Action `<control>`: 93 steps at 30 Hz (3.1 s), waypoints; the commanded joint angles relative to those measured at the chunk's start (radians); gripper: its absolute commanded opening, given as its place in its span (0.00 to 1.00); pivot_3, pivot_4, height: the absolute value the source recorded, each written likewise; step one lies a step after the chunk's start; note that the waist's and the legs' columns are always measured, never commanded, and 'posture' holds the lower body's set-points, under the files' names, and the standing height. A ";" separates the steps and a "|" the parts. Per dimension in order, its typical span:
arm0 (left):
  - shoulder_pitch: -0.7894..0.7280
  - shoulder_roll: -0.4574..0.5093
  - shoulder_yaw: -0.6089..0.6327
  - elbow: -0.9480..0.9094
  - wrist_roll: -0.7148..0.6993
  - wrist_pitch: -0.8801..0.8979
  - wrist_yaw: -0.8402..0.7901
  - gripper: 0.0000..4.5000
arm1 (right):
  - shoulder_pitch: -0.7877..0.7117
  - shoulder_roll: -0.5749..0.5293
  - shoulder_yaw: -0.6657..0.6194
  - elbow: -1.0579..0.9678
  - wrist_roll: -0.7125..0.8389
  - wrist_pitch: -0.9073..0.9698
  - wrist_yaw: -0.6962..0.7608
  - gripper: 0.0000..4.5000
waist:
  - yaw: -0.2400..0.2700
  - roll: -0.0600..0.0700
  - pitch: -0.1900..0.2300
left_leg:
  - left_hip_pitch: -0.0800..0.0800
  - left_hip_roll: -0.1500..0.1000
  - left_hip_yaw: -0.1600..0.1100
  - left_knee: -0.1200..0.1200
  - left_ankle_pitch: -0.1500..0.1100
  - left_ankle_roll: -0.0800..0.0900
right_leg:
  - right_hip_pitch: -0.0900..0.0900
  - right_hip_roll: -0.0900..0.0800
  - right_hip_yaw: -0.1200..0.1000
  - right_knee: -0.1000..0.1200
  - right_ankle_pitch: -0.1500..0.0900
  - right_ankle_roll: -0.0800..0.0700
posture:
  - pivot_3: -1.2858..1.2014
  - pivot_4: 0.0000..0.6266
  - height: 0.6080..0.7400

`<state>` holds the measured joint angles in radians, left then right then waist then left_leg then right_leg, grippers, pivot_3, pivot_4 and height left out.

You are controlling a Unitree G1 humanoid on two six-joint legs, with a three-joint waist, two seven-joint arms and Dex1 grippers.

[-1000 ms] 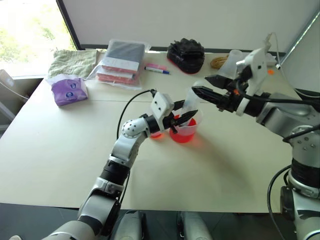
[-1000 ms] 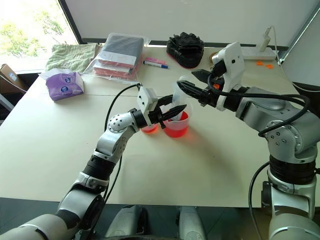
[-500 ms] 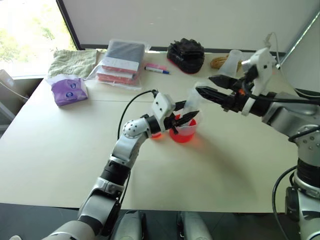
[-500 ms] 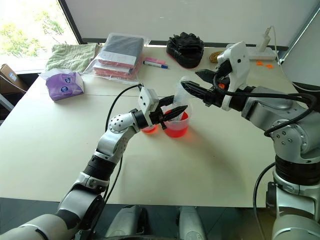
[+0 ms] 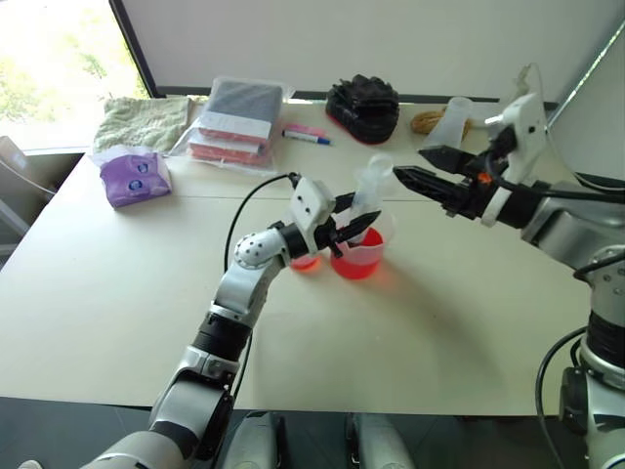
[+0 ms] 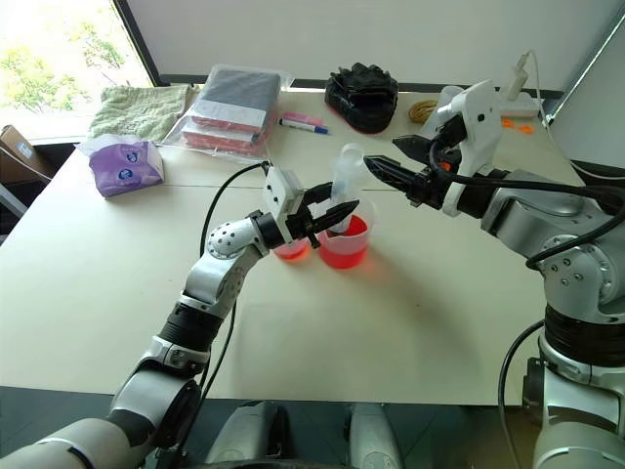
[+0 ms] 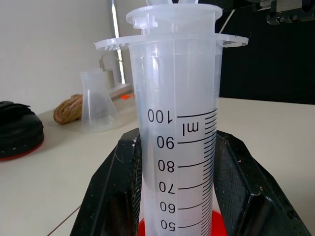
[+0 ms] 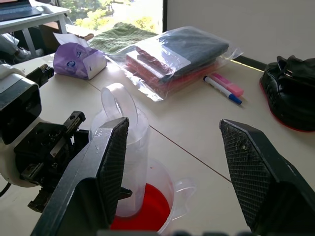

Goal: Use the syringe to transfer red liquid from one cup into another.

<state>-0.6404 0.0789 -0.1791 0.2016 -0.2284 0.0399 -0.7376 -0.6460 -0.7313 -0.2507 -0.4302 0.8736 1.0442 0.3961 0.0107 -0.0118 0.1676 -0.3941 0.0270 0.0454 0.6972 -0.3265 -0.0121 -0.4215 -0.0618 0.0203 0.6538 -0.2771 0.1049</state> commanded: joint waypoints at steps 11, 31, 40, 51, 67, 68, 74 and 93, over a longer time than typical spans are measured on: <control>0.002 -0.003 -0.001 -0.046 -0.007 -0.004 -0.003 0.34 | -0.020 0.018 -0.006 -0.053 0.048 0.007 -0.040 0.68 | 0.000 0.000 0.000 | 0.000 0.000 0.000 0.000 0.000 0.000 | 0.000 0.000 0.000 0.000 0.000 0.000 | 0.52 0.24 1.00; 0.013 -0.002 -0.006 -0.059 -0.003 -0.003 0.000 0.34 | -0.049 0.181 0.071 -0.057 -0.082 -0.056 -0.193 0.26 | -0.001 0.000 0.000 | 0.000 0.000 0.000 0.000 0.000 0.000 | 0.000 0.000 0.000 0.000 0.000 0.000 | 0.52 0.24 1.00; 0.010 -0.007 -0.010 -0.053 -0.003 -0.003 -0.001 0.34 | -0.056 0.215 0.049 -0.067 -0.060 -0.057 -0.205 0.01 | -0.001 0.000 0.000 | 0.000 0.000 0.000 0.000 0.000 0.000 | 0.000 0.000 0.000 0.000 0.000 0.000 | 0.52 0.24 1.00; 0.025 -0.005 -0.022 -0.047 -0.009 -0.005 -0.029 0.34 | -0.100 0.232 0.007 -0.053 -0.002 -0.068 -0.206 0.01 | -0.002 0.000 0.000 | 0.000 0.000 0.000 0.000 0.000 0.000 | 0.000 0.000 0.000 0.000 0.000 0.000 | 0.52 0.24 1.00; 0.050 -0.005 -0.049 -0.050 -0.030 0.016 -0.060 0.34 | -0.165 0.229 -0.032 0.006 0.033 -0.103 -0.218 0.01 | -0.003 0.000 0.000 | 0.000 0.001 0.000 0.000 0.000 0.000 | 0.000 0.000 0.000 0.000 0.000 0.000 | 0.52 0.24 1.00; 0.050 -0.005 -0.050 -0.050 -0.031 0.017 -0.060 0.34 | -0.167 0.229 -0.034 0.007 0.035 -0.103 -0.219 0.01 | -0.003 0.000 0.000 | 0.000 0.001 0.000 0.000 0.000 0.000 | 0.000 0.000 0.000 0.000 0.000 0.000 | 0.52 0.24 1.00; 0.051 -0.003 -0.055 -0.048 -0.036 0.026 -0.065 0.34 | -0.178 0.224 -0.042 0.015 0.038 -0.107 -0.227 0.01 | -0.004 0.000 0.000 | 0.000 0.001 0.000 0.000 0.000 0.000 | 0.000 0.000 0.000 0.000 0.000 0.000 | 0.52 0.24 1.00; 0.057 -0.004 -0.062 -0.054 -0.032 0.027 -0.065 0.34 | -0.191 0.206 -0.052 0.032 0.031 -0.117 -0.216 0.01 | -0.003 0.000 0.000 | 0.000 0.002 0.000 -0.001 0.000 0.000 | 0.000 0.000 0.000 -0.001 0.000 0.000 | 0.52 0.24 1.00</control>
<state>-0.6091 0.0792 -0.1642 0.1742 -0.2727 0.0598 -0.7333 -0.7663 -0.5145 -0.2117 -0.3855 0.9173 1.0169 0.1992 0.0073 -0.0117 0.1676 -0.3942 0.0289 0.0454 0.6965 -0.3266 -0.0119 -0.4216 -0.0618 0.0200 0.6532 -0.2771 0.1049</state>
